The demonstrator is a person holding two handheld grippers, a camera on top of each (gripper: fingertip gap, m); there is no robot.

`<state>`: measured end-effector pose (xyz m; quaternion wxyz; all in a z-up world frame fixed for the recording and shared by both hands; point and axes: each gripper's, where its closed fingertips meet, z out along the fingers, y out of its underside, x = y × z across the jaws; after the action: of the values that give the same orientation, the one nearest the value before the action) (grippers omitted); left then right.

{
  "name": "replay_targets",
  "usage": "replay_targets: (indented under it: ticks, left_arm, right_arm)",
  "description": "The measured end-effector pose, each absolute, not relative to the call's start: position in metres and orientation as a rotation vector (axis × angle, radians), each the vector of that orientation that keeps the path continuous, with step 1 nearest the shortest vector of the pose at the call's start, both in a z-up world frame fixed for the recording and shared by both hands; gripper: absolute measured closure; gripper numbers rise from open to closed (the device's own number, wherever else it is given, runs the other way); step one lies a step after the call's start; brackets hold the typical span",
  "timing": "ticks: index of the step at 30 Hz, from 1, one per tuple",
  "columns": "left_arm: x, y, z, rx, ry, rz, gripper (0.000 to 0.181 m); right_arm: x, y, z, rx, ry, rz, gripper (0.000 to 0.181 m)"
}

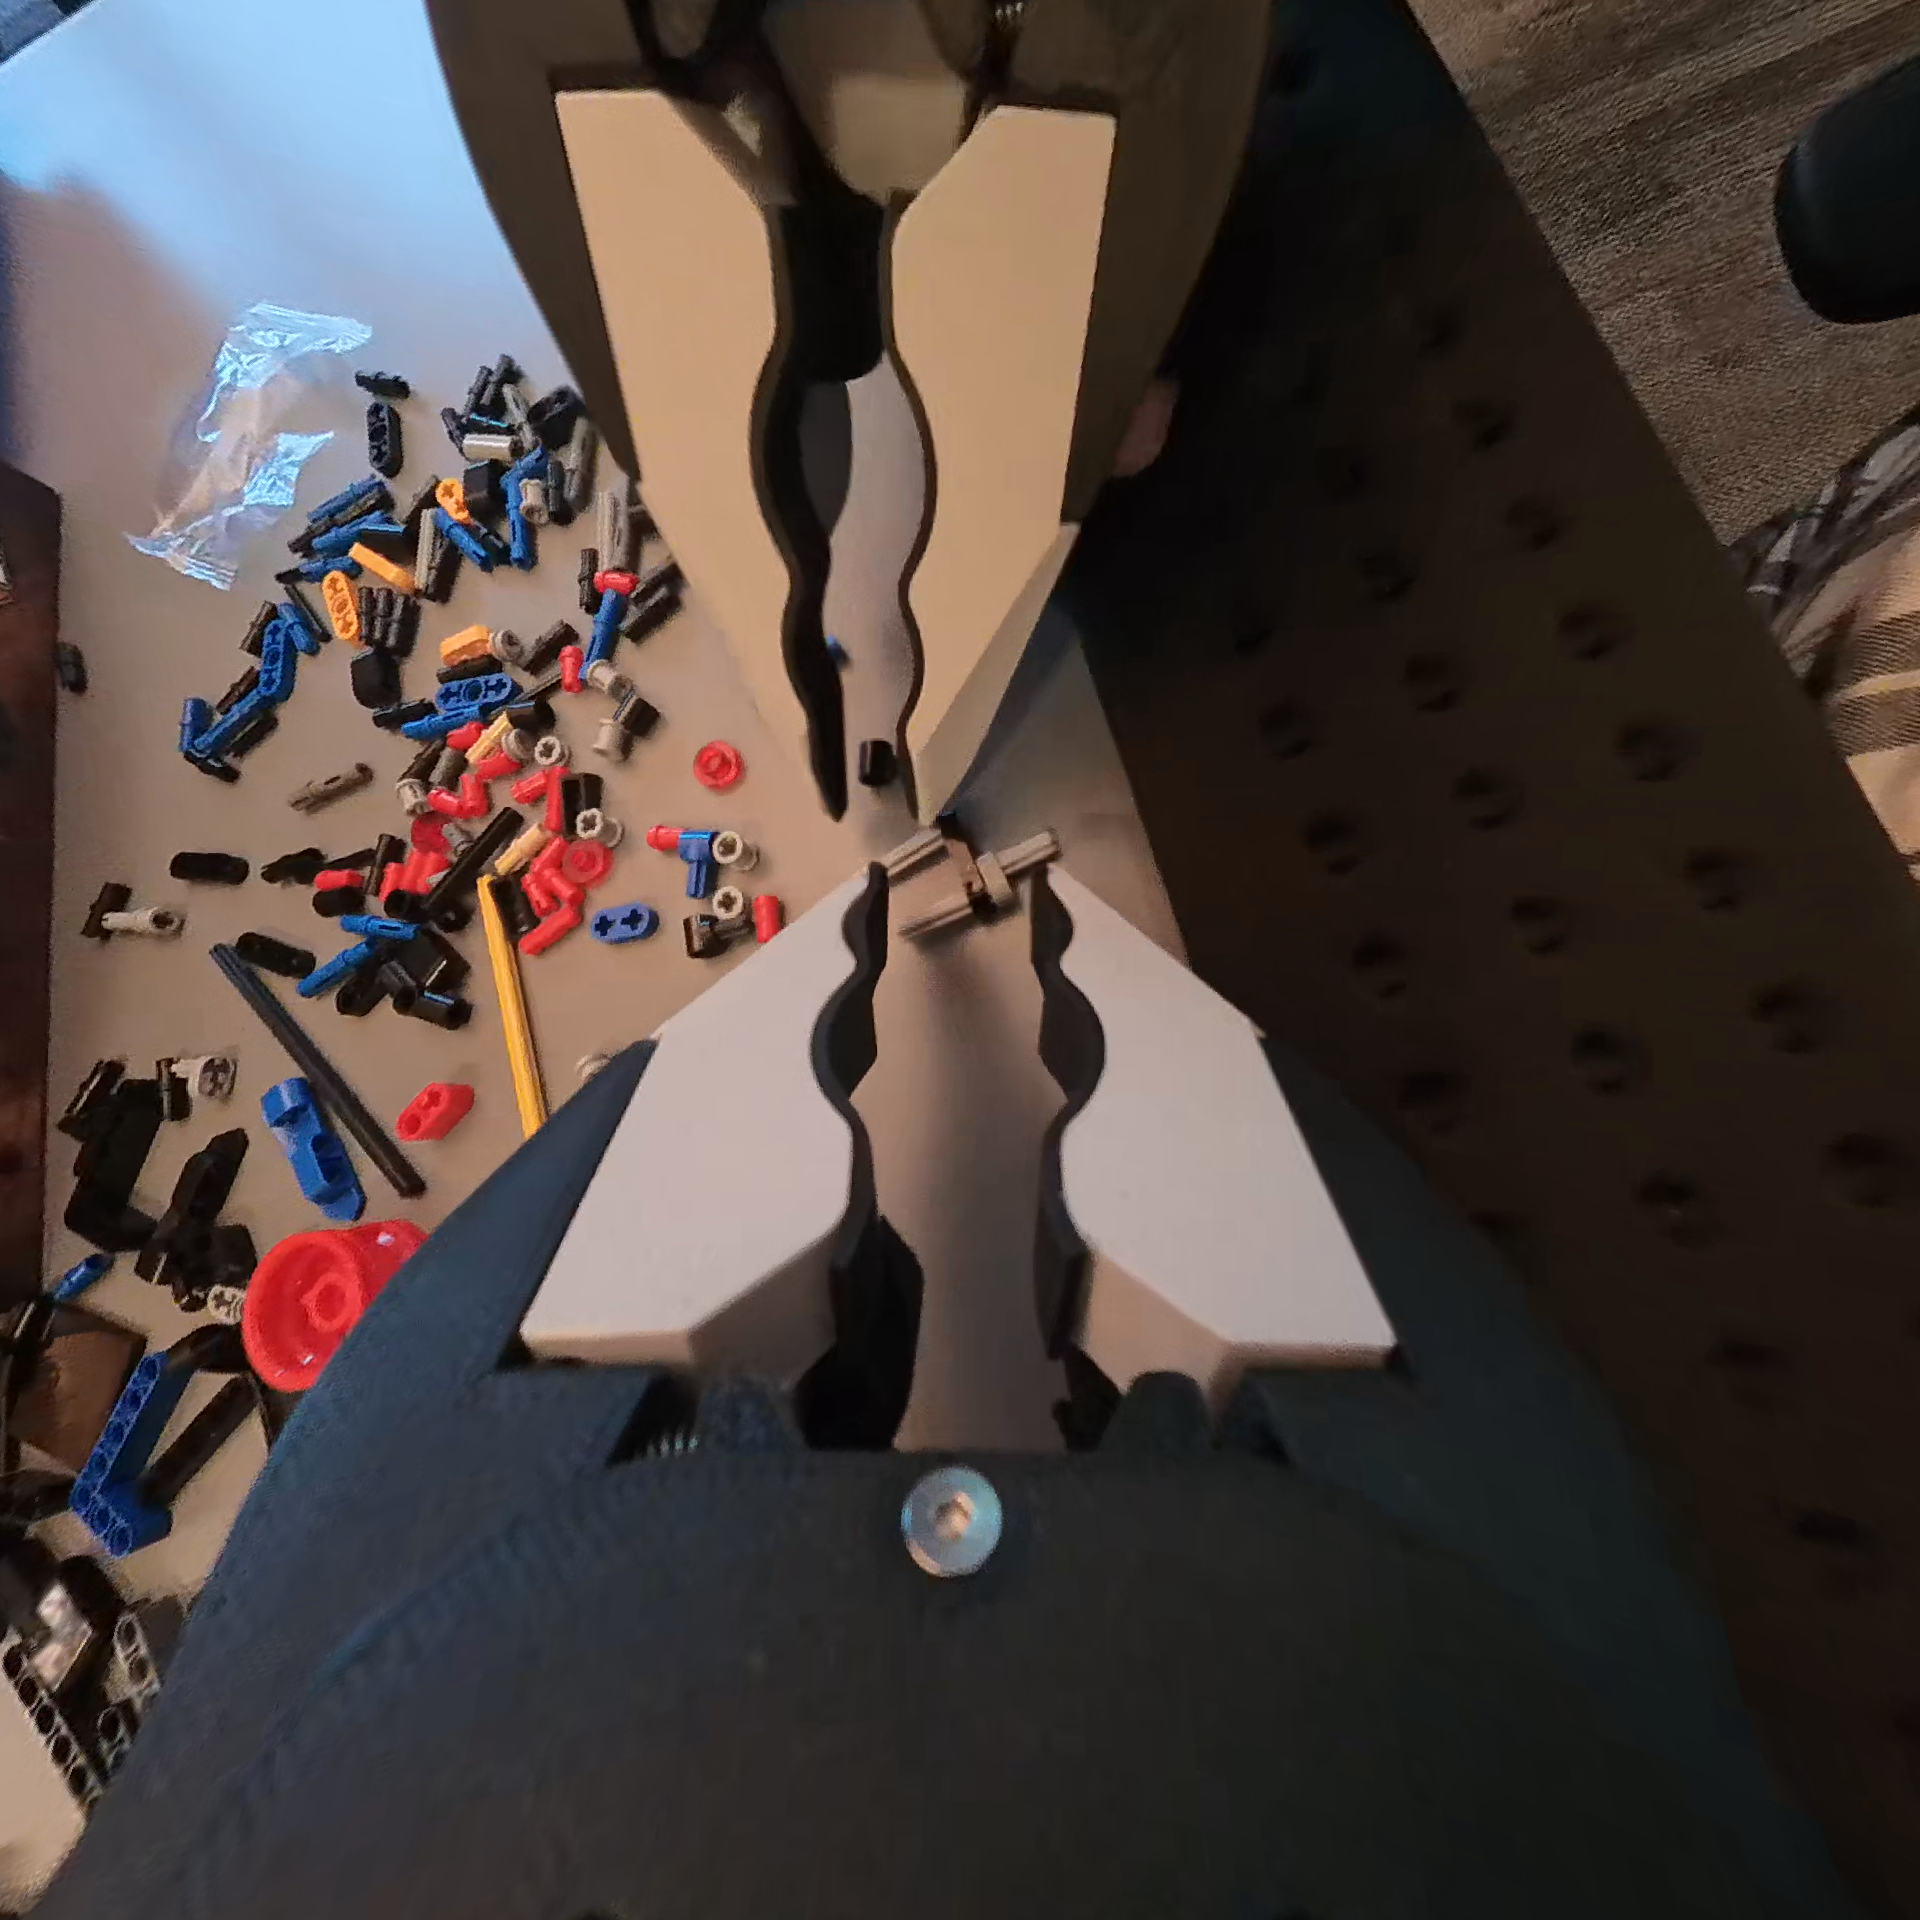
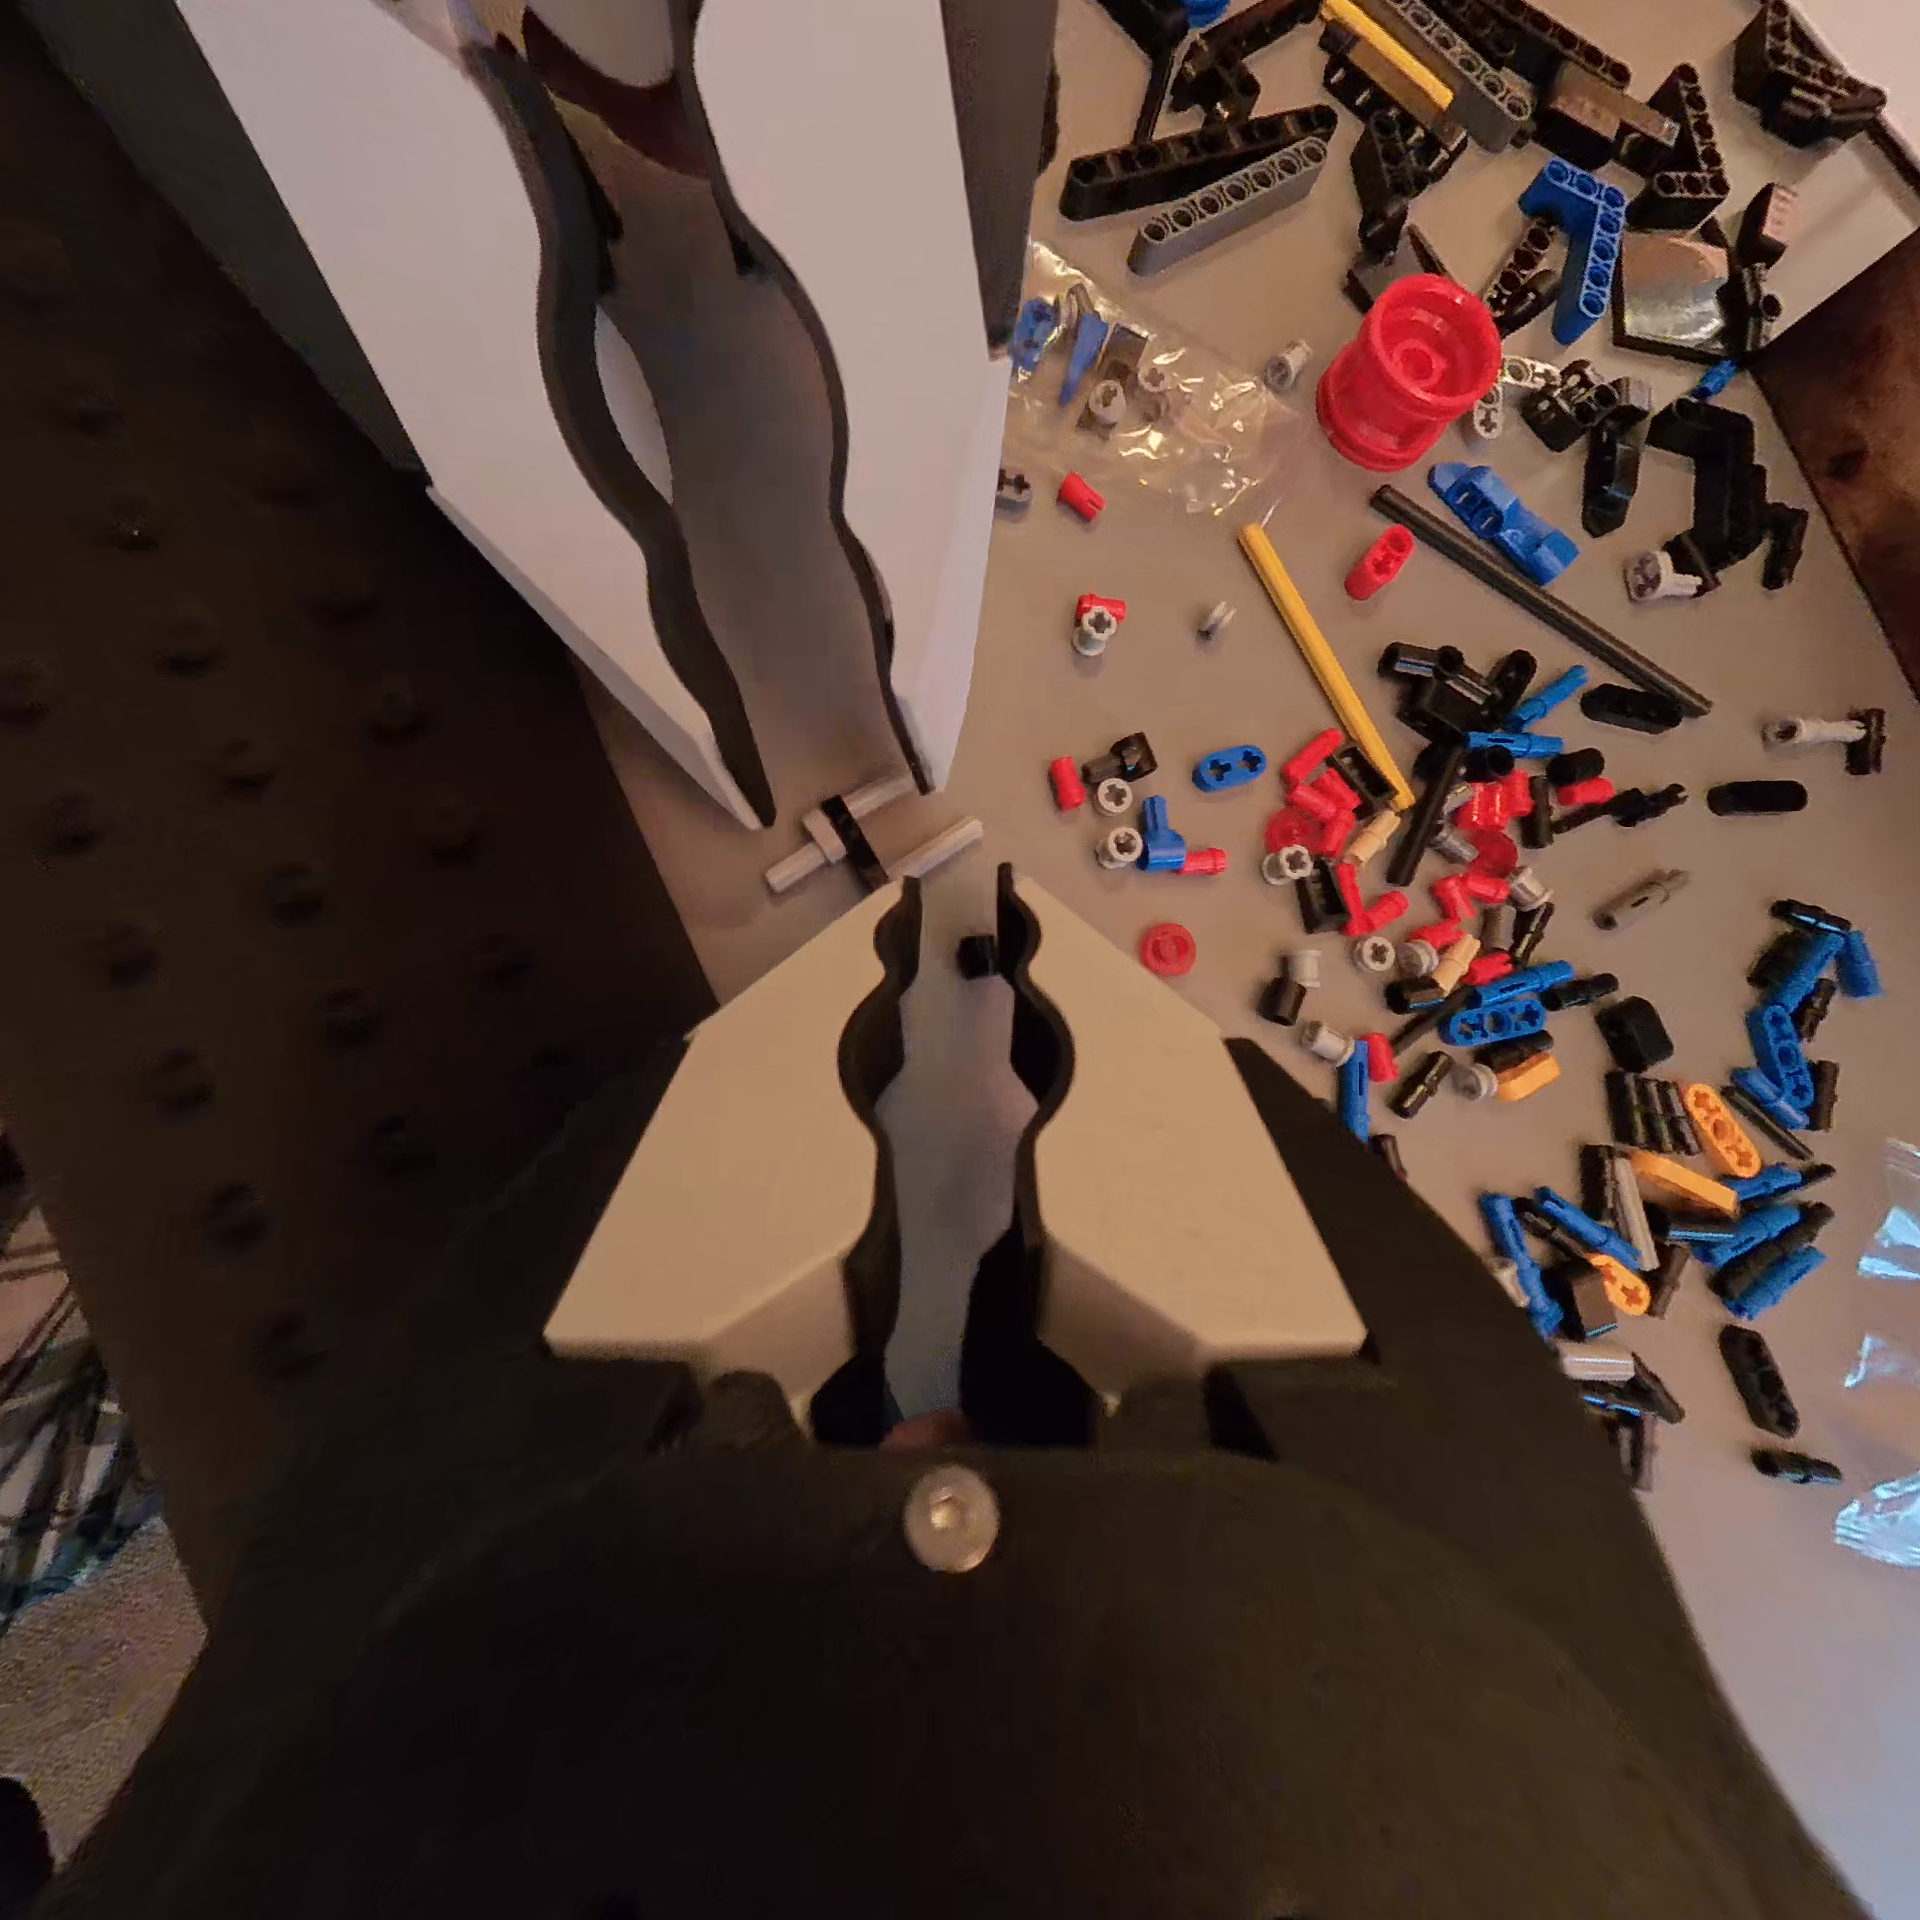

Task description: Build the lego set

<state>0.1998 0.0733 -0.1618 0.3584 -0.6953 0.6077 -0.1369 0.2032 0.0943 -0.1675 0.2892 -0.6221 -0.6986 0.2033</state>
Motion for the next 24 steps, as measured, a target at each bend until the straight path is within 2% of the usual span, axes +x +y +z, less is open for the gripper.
replay_targets:
  ticks: [5, 9, 13, 15, 19, 22, 24]
  left_arm:
    - [0.201, 0.073, -0.166, -1.808, 1.564, -0.400, 0.169]
    - [0.203, 0.072, -0.168, -1.804, 1.583, -0.423, 0.177]
    - [0.204, 0.072, -0.168, -1.797, 1.603, -0.454, 0.177]
    - [0.204, 0.073, -0.168, -1.798, 1.605, -0.464, 0.177]
    - [0.203, 0.073, -0.168, -1.790, 1.624, -0.478, 0.177]
    - [0.204, 0.072, -0.168, -1.783, 1.645, -0.499, 0.177]
    - [0.204, 0.071, -0.169, -1.776, 1.657, -0.508, 0.178]
  right_arm:
    - [0.205, 0.093, -0.169, -1.598, -1.951, 0.617, 0.162]
    - [0.203, 0.093, -0.166, -1.537, -2.010, 0.700, 0.145]
    - [0.200, 0.093, -0.170, -1.552, -2.056, 0.800, 0.146]
    - [0.200, 0.089, -0.174, -1.540, -2.098, 0.813, 0.156]
    - [0.199, 0.088, -0.174, -1.540, -2.104, 0.843, 0.155]
    - [0.198, 0.084, -0.173, -1.524, -2.112, 0.897, 0.145]
    - [0.198, 0.085, -0.173, -1.516, -2.114, 0.913, 0.149]
